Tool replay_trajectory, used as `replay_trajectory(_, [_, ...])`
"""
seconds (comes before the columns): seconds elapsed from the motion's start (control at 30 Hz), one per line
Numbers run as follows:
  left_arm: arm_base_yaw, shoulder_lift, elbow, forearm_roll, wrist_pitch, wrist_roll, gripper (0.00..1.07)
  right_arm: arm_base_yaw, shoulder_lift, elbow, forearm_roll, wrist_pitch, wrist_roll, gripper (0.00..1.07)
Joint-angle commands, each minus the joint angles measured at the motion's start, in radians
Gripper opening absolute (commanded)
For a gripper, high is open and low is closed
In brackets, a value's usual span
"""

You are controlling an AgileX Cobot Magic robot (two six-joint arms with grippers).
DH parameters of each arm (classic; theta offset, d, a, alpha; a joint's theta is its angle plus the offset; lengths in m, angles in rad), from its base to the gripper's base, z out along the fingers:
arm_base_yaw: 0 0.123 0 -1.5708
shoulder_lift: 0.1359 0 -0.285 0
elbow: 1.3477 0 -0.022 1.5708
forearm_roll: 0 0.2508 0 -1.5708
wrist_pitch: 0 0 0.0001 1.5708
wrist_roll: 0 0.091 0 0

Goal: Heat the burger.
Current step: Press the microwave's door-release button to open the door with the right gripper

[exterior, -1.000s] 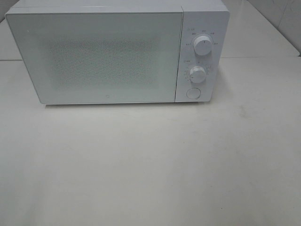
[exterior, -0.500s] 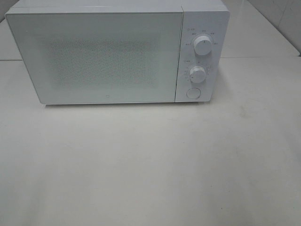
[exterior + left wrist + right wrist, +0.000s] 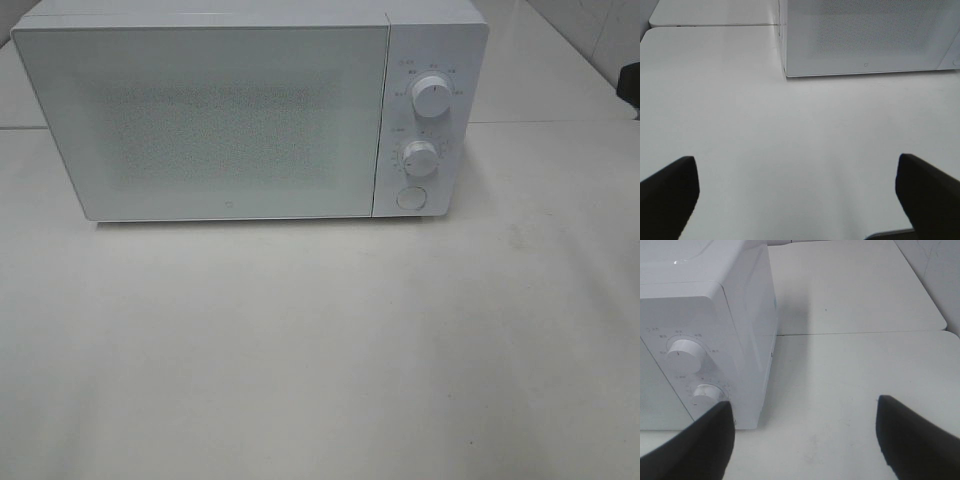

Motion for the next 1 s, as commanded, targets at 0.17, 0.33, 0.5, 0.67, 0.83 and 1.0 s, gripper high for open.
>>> replay_trajectory(0.17, [0.000, -0.016, 0.003, 0.000, -0.006, -0.006, 1.00, -0.001, 0.121, 0.054, -0.003, -0.304, 0.003, 0.75])
replay_trajectory(0.33, [0.000, -0.016, 0.003, 0.000, -0.006, -0.006, 1.00, -0.001, 0.205, 0.165, 0.002, -0.586, 0.002, 0.75])
replay_trajectory(0.5, [0.000, -0.016, 0.003, 0.000, -0.006, -0.006, 1.00, 0.000, 0.285, 0.234, 0.016, -0.780, -0.025, 0.75])
replay_trajectory(0.67, [0.000, -0.016, 0.003, 0.000, -0.006, -0.006, 1.00, 0.051, 0.366, 0.273, 0.143, -0.872, -0.111, 0.75])
replay_trajectory(0.83, [0.000, -0.016, 0.003, 0.000, -0.006, -0.006, 1.00, 0.201, 0.450, 0.286, 0.332, -0.962, -0.237, 0.75])
replay_trajectory(1.0, [0.000, -0.016, 0.003, 0.000, -0.006, -0.006, 1.00, 0.374, 0.541, 0.285, 0.497, -1.067, -0.293, 0.75])
